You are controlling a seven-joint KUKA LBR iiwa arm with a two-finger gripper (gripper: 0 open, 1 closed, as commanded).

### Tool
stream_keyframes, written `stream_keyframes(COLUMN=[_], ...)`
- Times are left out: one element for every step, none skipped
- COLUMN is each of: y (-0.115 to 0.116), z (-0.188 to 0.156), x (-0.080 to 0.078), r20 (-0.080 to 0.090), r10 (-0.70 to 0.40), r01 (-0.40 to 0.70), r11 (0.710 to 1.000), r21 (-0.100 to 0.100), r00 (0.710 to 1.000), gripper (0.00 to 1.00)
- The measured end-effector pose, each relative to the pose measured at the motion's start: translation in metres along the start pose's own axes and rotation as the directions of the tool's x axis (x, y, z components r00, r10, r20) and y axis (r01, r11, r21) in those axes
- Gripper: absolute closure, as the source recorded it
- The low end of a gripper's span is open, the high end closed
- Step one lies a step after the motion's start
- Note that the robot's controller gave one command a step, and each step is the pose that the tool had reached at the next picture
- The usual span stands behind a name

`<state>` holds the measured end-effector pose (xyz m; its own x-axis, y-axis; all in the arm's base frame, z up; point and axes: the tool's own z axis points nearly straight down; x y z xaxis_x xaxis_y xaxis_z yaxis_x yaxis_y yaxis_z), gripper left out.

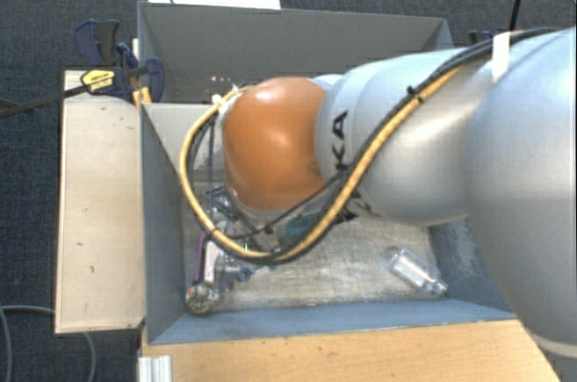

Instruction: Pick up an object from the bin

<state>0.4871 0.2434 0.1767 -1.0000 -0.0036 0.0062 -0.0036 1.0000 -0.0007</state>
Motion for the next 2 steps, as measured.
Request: stream_keyframes(y=[-0.073,-0.15], z=[0.106,0.103], x=[-0.062,-0.059], r20=[0.011,0.014], r10=[-0.115,0.072], r01=[0.115,-0.071], r11=[0.993,0.997], r21=[-0.004,-0.005], r00=[0.993,0.997], gripper=[0.0,0.0])
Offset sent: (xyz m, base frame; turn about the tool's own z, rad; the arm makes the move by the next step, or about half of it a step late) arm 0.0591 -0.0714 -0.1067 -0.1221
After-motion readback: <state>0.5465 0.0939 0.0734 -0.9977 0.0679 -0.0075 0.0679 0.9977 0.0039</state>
